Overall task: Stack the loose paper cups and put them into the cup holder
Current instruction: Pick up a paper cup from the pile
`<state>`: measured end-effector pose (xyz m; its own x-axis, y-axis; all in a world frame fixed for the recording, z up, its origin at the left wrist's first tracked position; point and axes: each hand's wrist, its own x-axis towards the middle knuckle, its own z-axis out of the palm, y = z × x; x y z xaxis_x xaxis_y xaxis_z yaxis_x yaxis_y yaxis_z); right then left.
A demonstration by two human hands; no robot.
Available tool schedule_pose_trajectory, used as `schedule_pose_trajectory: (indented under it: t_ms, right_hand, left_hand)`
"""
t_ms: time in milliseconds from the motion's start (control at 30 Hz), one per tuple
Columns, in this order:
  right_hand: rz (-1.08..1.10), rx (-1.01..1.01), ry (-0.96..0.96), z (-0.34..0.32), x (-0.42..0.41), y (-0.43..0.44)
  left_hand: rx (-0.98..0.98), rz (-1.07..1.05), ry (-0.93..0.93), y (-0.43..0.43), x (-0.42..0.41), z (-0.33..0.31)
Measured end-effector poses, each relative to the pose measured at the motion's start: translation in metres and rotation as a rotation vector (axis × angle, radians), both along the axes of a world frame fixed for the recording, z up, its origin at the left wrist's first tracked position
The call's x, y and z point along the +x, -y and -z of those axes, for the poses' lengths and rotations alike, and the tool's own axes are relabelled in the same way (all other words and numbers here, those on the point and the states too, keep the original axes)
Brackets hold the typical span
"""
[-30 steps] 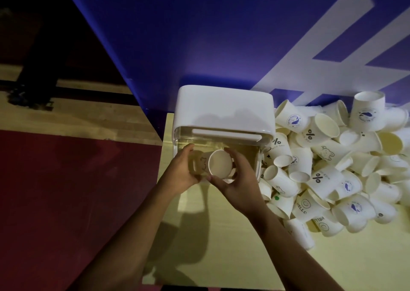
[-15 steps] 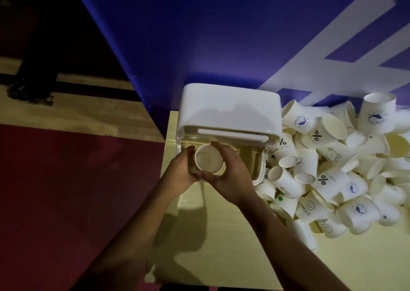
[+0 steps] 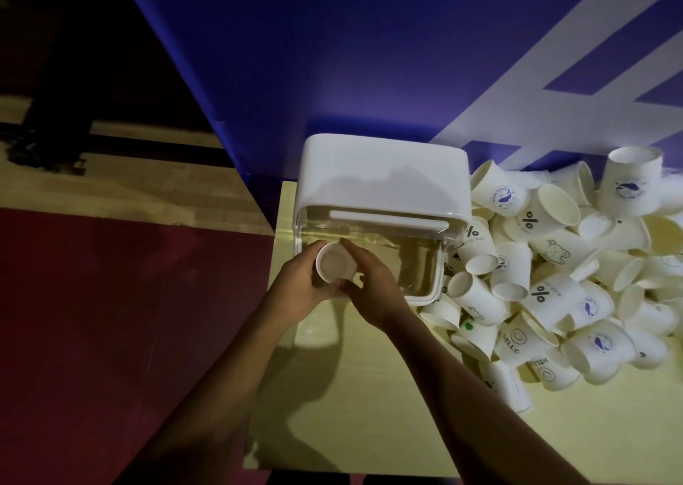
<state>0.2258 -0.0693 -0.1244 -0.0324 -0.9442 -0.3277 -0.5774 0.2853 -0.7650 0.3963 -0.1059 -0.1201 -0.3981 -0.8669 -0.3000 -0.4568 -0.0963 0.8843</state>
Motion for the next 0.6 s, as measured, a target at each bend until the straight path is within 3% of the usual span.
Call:
schedule_pose_trajectory:
  t_ms: [400, 600]
  right_hand:
    - [-0.066, 0.027, 0.017, -0.008, -0.007, 0.0]
    - [0.138, -0.032, 0.021, -0.044, -0.045, -0.069]
  left_hand:
    - [-0.004, -0.076, 0.08, -0.011, -0.009, -0.019]
    - [-0.287, -0.249, 0.285, -0.067, -0.037, -0.066]
